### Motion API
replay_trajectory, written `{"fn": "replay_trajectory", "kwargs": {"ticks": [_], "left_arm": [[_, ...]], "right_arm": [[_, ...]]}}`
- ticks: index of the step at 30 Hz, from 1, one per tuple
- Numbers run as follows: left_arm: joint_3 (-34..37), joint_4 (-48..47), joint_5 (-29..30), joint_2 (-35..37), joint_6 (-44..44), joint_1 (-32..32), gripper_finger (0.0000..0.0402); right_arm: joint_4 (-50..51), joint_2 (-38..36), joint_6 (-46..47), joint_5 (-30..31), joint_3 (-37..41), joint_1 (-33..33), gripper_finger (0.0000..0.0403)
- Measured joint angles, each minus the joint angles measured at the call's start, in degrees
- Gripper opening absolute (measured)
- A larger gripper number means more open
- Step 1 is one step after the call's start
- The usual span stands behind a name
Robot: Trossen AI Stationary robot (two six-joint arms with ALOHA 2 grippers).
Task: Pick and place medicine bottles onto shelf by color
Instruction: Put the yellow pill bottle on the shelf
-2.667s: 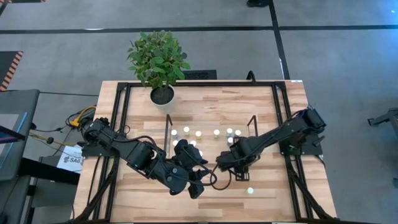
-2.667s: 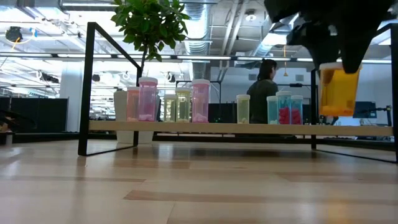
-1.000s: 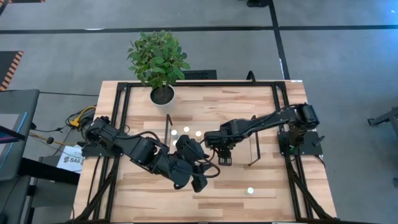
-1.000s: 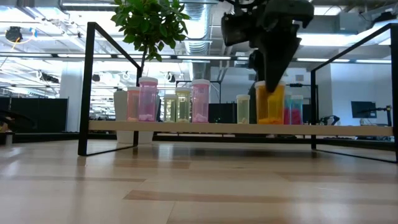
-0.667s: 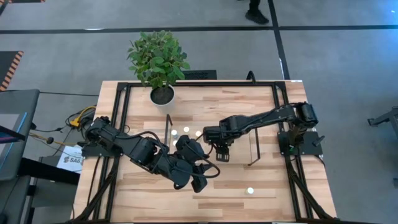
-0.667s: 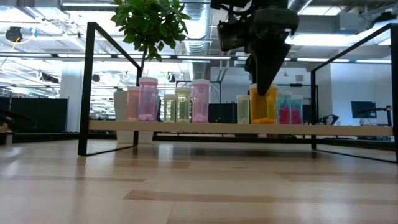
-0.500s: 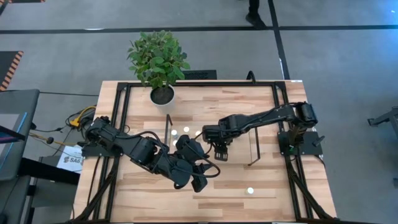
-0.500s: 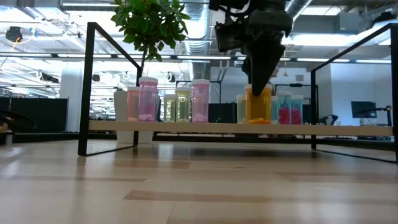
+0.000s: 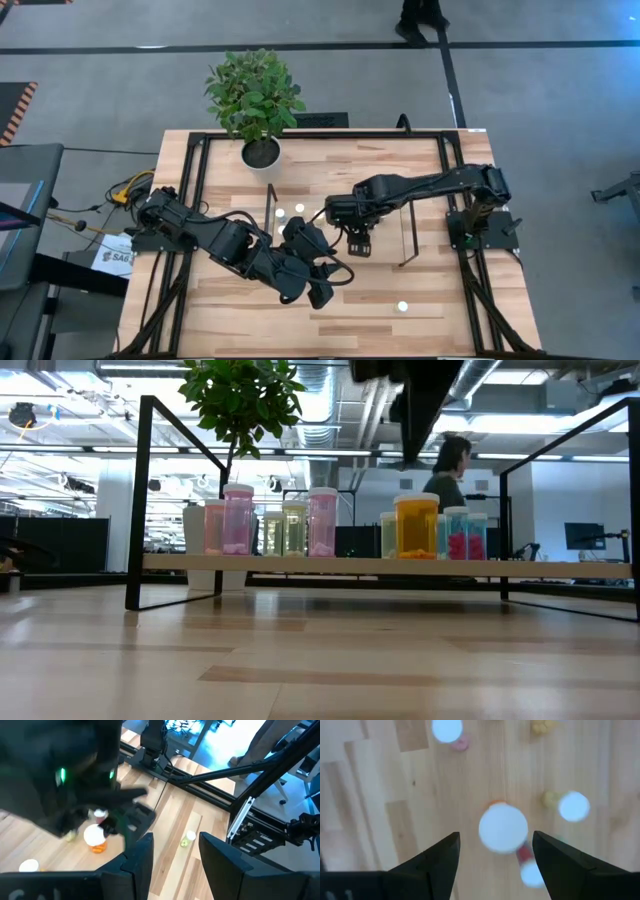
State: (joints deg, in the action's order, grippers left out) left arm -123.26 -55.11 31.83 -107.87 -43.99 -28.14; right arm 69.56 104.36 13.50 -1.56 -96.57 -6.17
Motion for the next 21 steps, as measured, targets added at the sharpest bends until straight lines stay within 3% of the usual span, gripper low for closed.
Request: {"fn": "replay_trajectory", "kwargs": {"ticks": [8,13,21], "left_arm": [[0.00,0.01,-0.66,0.00,0.09,-0.17,0.0144],[0.00,-0.60,-0.65,0.00,0.24,-0.13,0.0144],[0.02,-1.34,-0.11,-0.04,0.31,0.02,0.0144]], "right_arm": [[12.40,-0.09,3.37,0.20,-9.63,-4.95,0.0272],[19.07,-0.91,6.95,0.17,-10.04,-10.06,0.0272],[20.20,-1.25,14.42,0.94,-10.06,-21.63,0.0272]]}}
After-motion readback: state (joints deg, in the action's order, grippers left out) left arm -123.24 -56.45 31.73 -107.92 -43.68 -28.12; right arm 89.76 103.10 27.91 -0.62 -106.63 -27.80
